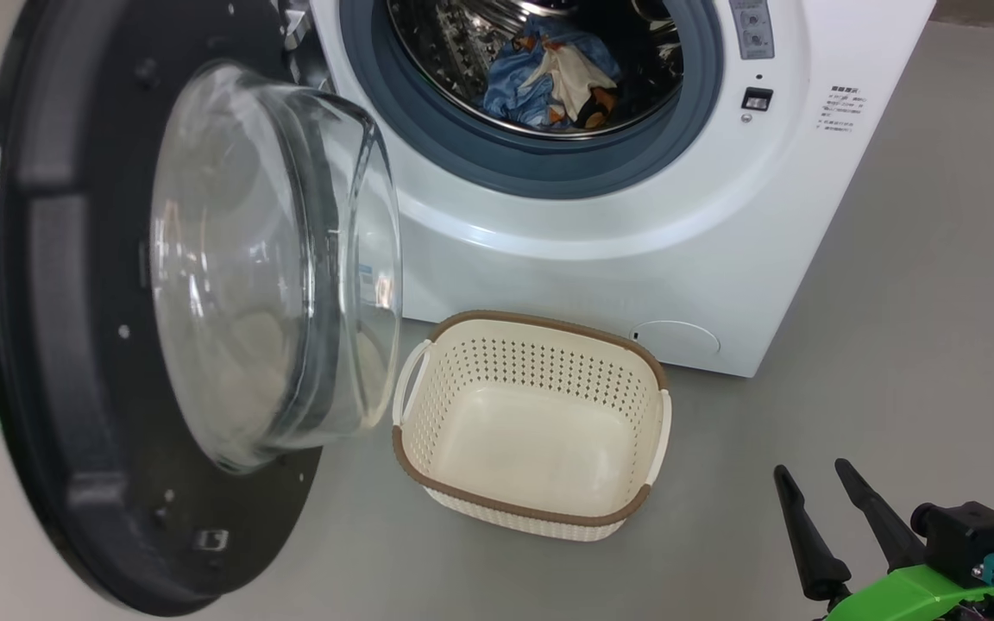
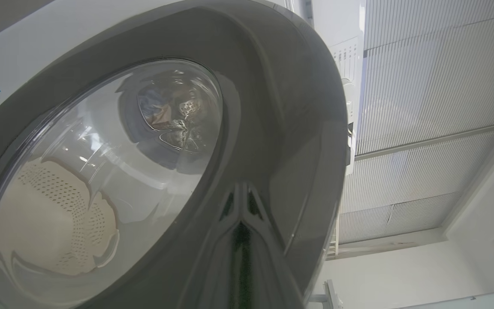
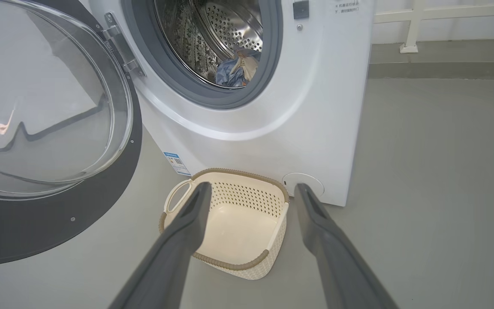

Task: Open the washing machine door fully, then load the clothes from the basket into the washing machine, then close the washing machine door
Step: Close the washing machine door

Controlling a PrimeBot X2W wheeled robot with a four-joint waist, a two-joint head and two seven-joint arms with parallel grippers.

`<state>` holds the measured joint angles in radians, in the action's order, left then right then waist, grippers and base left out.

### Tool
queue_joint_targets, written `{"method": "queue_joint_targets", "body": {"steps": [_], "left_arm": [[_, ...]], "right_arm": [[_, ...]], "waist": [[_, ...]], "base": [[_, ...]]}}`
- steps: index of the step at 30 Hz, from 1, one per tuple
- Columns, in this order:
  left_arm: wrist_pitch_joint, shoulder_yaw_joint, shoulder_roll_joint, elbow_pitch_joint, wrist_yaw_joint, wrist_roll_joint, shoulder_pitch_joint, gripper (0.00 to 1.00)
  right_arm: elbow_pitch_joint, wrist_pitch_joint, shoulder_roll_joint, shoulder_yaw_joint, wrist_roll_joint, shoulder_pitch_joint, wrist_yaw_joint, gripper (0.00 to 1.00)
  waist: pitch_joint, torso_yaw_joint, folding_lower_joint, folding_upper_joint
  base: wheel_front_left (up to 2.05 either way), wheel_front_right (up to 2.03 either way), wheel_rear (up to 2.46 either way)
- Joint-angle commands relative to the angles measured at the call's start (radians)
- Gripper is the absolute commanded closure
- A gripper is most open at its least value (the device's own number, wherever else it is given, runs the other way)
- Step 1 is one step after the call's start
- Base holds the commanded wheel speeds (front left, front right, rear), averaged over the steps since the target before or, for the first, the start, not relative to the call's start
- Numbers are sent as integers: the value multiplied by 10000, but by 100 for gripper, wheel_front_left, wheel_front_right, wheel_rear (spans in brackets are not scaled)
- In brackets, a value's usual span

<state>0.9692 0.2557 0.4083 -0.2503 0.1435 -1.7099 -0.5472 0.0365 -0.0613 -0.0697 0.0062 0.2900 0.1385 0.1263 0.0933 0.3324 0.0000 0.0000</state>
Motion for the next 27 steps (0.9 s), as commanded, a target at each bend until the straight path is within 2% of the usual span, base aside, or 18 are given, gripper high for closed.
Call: {"method": "queue_joint_targets", "body": {"steps": [1, 13, 19, 27], "left_arm": [[214, 148, 295, 514, 13, -170, -129, 100], [152, -269, -549, 948, 49, -262, -136, 100], [-55, -502, -776, 775, -135, -13, -263, 100], [-452, -582, -1149, 319, -431, 125, -749, 100]], "right_arm": [[232, 80, -91, 281, 29, -326, 44, 0], [184, 177, -9, 400, 65, -394, 44, 0], [130, 273, 35, 376, 82, -468, 44, 0], [-56, 510, 101, 365, 162, -658, 44, 0]], "waist": [[-24, -53, 0, 0], [11, -619, 0, 0], [87, -1016, 0, 0], [253, -1876, 0, 0]], "base": [[0, 0, 0], [0, 0, 0], [0, 0, 0], [0, 0, 0]]}}
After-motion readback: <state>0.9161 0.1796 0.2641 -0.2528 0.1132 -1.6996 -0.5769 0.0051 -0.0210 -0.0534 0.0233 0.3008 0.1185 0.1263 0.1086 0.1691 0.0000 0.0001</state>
